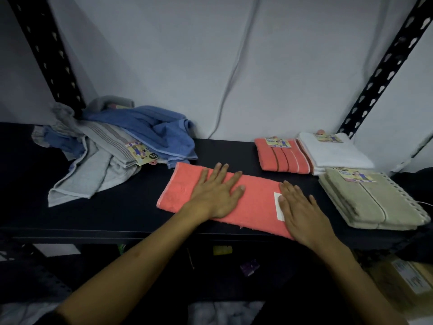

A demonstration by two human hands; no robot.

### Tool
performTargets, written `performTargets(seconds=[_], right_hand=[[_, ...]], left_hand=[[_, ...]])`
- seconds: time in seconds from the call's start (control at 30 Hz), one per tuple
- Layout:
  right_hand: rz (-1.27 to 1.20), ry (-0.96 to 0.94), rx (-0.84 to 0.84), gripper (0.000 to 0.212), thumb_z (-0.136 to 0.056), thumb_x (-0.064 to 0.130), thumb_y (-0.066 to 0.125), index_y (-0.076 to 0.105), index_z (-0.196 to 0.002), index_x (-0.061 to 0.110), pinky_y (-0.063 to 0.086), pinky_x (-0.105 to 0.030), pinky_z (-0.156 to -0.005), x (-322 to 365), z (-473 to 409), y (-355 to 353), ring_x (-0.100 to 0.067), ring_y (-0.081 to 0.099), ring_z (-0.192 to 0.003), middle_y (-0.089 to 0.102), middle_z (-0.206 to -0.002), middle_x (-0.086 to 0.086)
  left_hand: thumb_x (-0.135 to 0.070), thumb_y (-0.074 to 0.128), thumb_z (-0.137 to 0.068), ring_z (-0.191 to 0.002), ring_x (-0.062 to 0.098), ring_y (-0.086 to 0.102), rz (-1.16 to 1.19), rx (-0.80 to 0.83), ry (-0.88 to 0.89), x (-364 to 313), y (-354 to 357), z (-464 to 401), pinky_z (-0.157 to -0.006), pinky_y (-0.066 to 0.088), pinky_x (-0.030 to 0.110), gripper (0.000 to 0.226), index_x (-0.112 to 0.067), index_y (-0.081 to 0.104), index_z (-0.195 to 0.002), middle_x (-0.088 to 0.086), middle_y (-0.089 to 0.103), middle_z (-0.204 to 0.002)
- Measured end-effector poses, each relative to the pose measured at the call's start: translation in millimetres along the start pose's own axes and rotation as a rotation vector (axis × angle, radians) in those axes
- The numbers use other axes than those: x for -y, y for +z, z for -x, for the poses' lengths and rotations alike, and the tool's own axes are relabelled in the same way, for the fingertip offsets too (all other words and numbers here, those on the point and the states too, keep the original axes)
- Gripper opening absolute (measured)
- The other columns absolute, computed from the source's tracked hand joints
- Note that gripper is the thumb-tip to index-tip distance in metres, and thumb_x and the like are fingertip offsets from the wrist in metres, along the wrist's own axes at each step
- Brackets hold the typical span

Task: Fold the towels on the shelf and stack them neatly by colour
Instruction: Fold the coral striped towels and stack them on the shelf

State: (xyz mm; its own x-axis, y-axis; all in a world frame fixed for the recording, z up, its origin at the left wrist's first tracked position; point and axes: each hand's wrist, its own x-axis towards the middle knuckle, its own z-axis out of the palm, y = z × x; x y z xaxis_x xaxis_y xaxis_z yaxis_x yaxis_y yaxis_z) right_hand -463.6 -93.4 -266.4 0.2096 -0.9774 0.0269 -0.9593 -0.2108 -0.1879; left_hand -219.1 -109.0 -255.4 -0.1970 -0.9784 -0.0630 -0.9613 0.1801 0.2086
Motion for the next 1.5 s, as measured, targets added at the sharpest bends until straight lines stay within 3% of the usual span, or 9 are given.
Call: performTargets(seconds=[0.27,0.37,0.47,0.67,0.83,1.07,1.2,1.33,1.5], right_hand=[[0.062,-0.064,-0.014,0.075,-0.094,0.059,-0.006,0.011,-0.160,0.028,-0.001,-0.040,-0.124,-10.9,-5.1,-2.8,-0.011,-0.008,-0.154,0.007,-0.166,0.015],[0.105,-0.030,-0.045,0.061,-0.105,0.043,0.010,0.017,-0.160,0.017,0.000,-0.043,-0.124,-2.6,-12.1,-7.9,-0.019,-0.006,-0.155,0.016,-0.167,0.003],[-0.135,-0.024,-0.160,0.053,-0.107,0.026,0.031,0.026,-0.157,0.008,0.009,-0.043,-0.124,36.9,-11.7,-4.1,-0.026,0.009,-0.154,0.027,-0.163,-0.010],[-0.062,-0.034,-0.062,0.061,-0.106,0.048,0.019,0.014,-0.160,0.020,0.001,-0.034,-0.124,51.7,-7.2,12.0,-0.011,0.001,-0.154,0.008,-0.168,0.005],[-0.016,-0.231,0.036,0.071,-0.099,0.062,0.008,0.003,-0.161,0.027,-0.007,-0.028,-0.124,53.5,-7.5,7.2,-0.001,-0.010,-0.151,-0.007,-0.165,0.014],[-0.038,-0.492,0.134,0.069,-0.099,0.064,0.017,0.009,-0.160,0.031,-0.005,-0.026,-0.124,66.0,-56.6,-0.3,0.003,-0.005,-0.151,0.002,-0.166,0.015],[0.050,-0.565,0.134,0.075,-0.096,0.071,0.009,0.013,-0.160,0.033,0.002,-0.036,-0.126,75.0,-101.9,-1.7,-0.003,-0.004,-0.152,0.005,-0.167,0.009],[0.197,-0.566,0.059,0.096,-0.081,0.084,-0.008,0.011,-0.160,0.033,-0.005,-0.036,-0.124,76.0,-142.7,-5.2,-0.011,-0.008,-0.153,0.005,-0.168,0.002],[0.250,-0.445,-0.210,0.078,-0.097,0.062,0.038,0.021,-0.159,0.018,0.003,-0.046,-0.124,79.3,-161.0,-17.9,-0.026,0.009,-0.155,0.023,-0.165,-0.010]], left_hand=[[-0.073,0.008,-0.097,-0.155,0.012,-0.012,-0.058,0.010,-0.139,89.2,-25.2,24.1,-0.124,-0.011,0.051,0.074,-0.038,0.002,-0.161,-0.002,-0.006,-0.170],[-0.064,0.014,-0.102,-0.157,0.019,-0.004,-0.140,-0.117,-0.172,73.1,-26.0,22.9,-0.125,-0.006,0.052,0.072,-0.026,0.013,-0.162,0.006,0.005,-0.170],[-0.059,0.019,-0.104,-0.157,0.021,0.001,-0.059,-0.207,-0.046,18.7,-17.5,16.1,-0.126,-0.001,0.051,0.069,-0.021,0.019,-0.161,0.005,0.009,-0.170],[-0.066,0.010,-0.101,-0.156,0.017,-0.009,-0.019,-0.026,0.021,13.9,-2.7,-1.2,-0.125,-0.008,0.049,0.068,-0.036,0.006,-0.161,0.002,-0.003,-0.170],[-0.074,0.006,-0.095,-0.156,0.012,-0.004,-0.048,0.005,-0.025,84.4,-22.1,30.2,-0.125,-0.008,0.039,0.075,-0.038,0.004,-0.161,-0.004,0.001,-0.170],[-0.074,0.005,-0.091,-0.155,0.008,0.000,-0.062,-0.017,-0.180,118.4,-22.6,89.3,-0.124,-0.010,0.038,0.079,-0.038,-0.001,-0.161,-0.008,0.003,-0.170],[-0.078,0.002,-0.090,-0.155,0.015,0.006,-0.027,-0.093,-0.266,113.2,-16.6,100.5,-0.126,0.000,0.042,0.084,-0.034,0.000,-0.161,-0.004,0.005,-0.170],[-0.074,0.000,-0.084,-0.139,0.024,0.029,-0.035,-0.186,-0.300,103.5,-15.5,116.0,-0.112,0.026,0.044,0.084,-0.036,0.017,-0.158,0.002,0.030,-0.157],[-0.050,0.039,-0.104,-0.110,0.019,0.044,0.218,-0.224,-0.127,87.7,-14.3,119.4,-0.101,0.040,0.040,0.051,-0.031,0.043,-0.151,-0.004,0.043,-0.116]])
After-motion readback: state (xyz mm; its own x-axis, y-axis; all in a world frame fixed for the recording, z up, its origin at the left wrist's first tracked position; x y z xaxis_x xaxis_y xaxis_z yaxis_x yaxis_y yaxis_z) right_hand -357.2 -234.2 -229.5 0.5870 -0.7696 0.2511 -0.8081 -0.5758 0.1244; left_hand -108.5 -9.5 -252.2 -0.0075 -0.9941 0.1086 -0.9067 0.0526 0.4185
